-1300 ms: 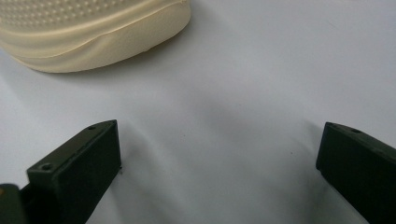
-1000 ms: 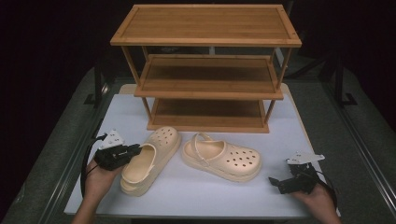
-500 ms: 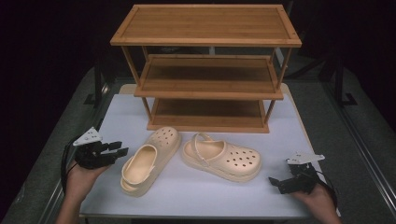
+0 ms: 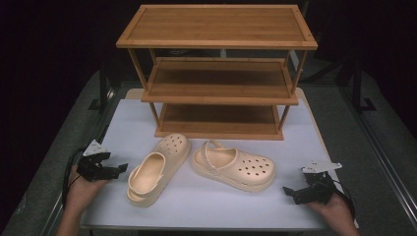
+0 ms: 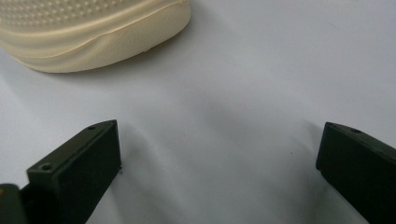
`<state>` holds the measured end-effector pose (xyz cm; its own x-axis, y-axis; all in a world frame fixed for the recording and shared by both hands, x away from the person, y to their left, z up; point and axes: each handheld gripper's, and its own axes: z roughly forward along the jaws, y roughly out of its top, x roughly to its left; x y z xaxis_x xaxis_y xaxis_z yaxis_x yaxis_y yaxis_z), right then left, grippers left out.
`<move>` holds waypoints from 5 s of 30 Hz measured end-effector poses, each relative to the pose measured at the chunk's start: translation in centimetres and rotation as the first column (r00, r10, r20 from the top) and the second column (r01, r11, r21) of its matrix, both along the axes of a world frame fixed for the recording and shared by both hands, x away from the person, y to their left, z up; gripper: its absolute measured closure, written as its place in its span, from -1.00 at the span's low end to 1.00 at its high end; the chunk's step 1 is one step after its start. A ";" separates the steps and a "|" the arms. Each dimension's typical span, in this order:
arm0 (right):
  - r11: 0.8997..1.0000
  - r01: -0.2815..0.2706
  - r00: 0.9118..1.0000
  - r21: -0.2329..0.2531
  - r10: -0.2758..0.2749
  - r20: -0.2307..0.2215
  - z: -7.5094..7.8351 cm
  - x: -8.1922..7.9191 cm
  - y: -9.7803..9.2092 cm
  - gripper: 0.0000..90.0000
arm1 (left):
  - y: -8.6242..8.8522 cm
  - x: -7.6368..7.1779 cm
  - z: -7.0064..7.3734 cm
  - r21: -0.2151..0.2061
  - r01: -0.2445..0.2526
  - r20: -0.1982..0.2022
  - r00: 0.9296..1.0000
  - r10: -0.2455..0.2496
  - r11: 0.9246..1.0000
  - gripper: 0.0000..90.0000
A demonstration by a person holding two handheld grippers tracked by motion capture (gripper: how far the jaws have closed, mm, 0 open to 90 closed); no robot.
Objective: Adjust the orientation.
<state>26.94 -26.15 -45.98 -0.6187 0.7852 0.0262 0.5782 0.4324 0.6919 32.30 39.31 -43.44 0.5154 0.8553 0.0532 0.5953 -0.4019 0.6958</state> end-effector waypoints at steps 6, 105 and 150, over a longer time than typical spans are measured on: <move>1.000 0.000 1.000 -0.001 0.000 0.001 0.0 0.0 0.0 -1.00 | -0.2 0.4 -1.3 -0.002 0.003 -0.030 1.000 -0.003 1.000 -1.00; 0.982 -0.134 0.991 0.135 0.136 -0.010 2.2 5.5 5.7 1.00 | 0.1 0.6 -1.6 -0.034 0.000 -0.040 0.999 -0.002 0.999 -1.00; 0.871 -0.421 0.907 0.253 0.412 0.091 8.5 8.5 20.7 0.71 | 0.1 0.6 -1.6 -0.035 0.000 -0.040 0.999 -0.002 0.999 -1.00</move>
